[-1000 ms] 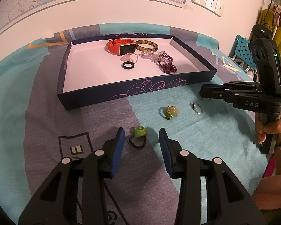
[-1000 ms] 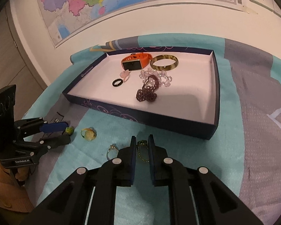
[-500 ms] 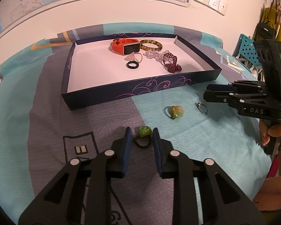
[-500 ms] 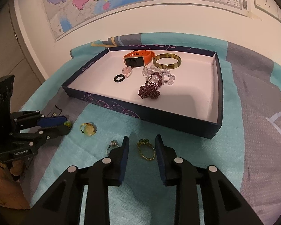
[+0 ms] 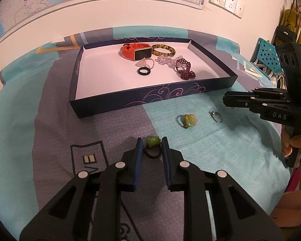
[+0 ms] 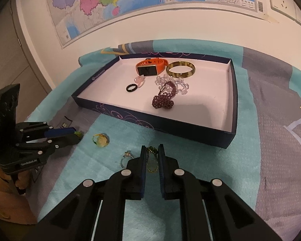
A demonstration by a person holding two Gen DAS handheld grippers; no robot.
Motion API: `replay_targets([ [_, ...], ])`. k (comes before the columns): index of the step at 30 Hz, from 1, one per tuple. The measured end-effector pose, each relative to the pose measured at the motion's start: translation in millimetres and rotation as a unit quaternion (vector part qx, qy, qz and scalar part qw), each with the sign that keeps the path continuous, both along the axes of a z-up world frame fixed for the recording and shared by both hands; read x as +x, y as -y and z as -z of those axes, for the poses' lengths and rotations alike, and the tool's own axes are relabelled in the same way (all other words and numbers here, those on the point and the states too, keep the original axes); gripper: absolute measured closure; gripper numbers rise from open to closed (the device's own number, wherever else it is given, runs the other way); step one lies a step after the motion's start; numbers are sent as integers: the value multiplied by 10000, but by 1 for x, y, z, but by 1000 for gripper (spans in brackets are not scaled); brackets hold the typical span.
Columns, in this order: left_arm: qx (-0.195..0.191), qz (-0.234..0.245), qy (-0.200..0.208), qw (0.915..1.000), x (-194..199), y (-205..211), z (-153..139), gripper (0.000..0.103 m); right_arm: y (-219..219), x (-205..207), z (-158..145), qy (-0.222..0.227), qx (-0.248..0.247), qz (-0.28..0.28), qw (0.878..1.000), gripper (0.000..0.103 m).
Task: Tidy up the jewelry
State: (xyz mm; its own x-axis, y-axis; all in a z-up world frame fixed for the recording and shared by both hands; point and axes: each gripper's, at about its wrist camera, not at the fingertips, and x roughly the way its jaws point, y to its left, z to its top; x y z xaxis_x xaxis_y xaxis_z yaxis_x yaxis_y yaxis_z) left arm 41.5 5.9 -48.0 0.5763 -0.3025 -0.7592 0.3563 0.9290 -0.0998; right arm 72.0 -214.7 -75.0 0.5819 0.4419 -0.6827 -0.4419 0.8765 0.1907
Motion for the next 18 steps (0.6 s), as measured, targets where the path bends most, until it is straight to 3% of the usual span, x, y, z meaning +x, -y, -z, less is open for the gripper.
replay_targets([
  [18,-261,52,330,9991,-1,-1,-32,85,3,-5,-25,273,273,-44,9992,93],
])
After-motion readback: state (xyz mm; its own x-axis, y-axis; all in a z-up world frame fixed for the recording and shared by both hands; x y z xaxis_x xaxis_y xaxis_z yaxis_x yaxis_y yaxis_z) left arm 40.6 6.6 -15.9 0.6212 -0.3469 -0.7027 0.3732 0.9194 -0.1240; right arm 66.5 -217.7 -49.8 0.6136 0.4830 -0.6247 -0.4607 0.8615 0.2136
